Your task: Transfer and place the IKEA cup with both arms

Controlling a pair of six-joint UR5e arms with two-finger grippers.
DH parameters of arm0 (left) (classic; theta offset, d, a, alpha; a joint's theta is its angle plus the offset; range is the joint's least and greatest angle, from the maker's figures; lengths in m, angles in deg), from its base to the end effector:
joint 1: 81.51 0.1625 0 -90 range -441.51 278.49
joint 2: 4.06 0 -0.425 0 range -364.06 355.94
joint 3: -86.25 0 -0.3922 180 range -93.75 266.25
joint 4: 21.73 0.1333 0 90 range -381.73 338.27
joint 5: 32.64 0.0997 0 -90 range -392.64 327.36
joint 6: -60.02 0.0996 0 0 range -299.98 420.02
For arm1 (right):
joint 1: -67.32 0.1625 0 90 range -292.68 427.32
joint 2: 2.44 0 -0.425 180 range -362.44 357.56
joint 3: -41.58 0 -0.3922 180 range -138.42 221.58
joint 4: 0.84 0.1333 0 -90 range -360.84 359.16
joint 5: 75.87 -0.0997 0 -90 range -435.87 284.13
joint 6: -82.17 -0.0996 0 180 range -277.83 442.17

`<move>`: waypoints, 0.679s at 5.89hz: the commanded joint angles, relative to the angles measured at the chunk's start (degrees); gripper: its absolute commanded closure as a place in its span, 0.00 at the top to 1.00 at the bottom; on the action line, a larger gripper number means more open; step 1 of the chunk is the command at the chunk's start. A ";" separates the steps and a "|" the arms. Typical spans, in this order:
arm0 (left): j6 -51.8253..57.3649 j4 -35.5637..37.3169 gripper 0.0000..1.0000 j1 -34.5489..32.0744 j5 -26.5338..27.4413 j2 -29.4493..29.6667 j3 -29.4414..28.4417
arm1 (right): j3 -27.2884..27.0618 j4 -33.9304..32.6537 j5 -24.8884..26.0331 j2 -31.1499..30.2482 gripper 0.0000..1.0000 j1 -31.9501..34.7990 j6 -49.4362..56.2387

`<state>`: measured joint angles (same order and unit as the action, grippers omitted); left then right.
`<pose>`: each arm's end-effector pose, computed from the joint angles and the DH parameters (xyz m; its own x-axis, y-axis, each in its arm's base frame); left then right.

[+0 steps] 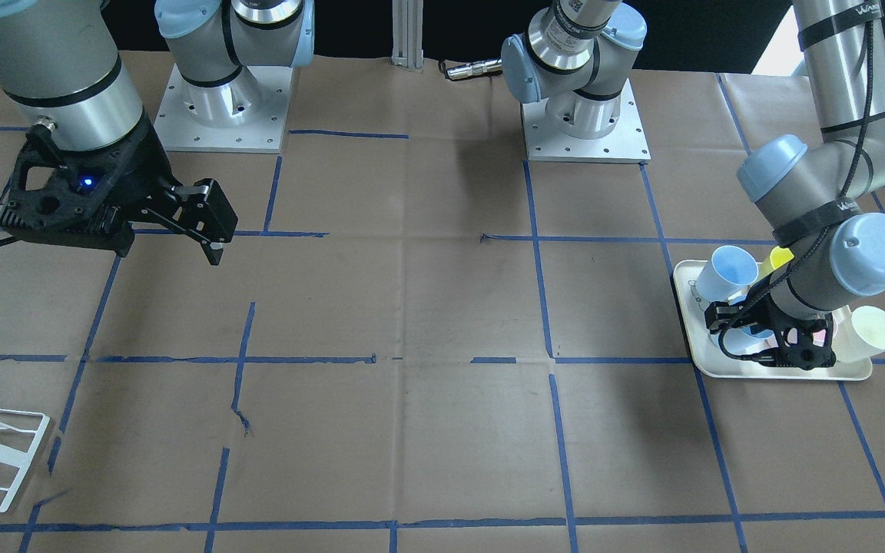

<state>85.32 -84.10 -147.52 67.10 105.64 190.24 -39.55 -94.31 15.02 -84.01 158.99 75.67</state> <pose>0.1206 -0.5575 0.2369 -0.9934 0.0407 -0.1070 0.0224 0.9856 0.1673 0.1480 -0.5567 0.4934 -0.9964 0.0850 0.0077 0.0843 0.9940 -0.0695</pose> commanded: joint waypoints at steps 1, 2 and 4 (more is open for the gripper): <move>-0.16 -7.86 0.98 -1.21 0.02 -4.02 -3.42 | 0.00 -0.13 0.52 0.00 1.00 0.00 0.00; -0.34 -17.42 0.98 -1.57 -0.33 -7.53 -7.01 | 0.00 -0.05 0.44 0.00 1.00 -0.26 0.09; -6.88 -24.17 0.98 -9.09 -5.16 -13.26 -11.16 | 0.00 0.04 0.09 0.00 1.00 -0.35 0.44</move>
<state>82.16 -104.96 -152.92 63.54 94.87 181.19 -39.55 -94.29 15.38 -84.01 158.67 76.02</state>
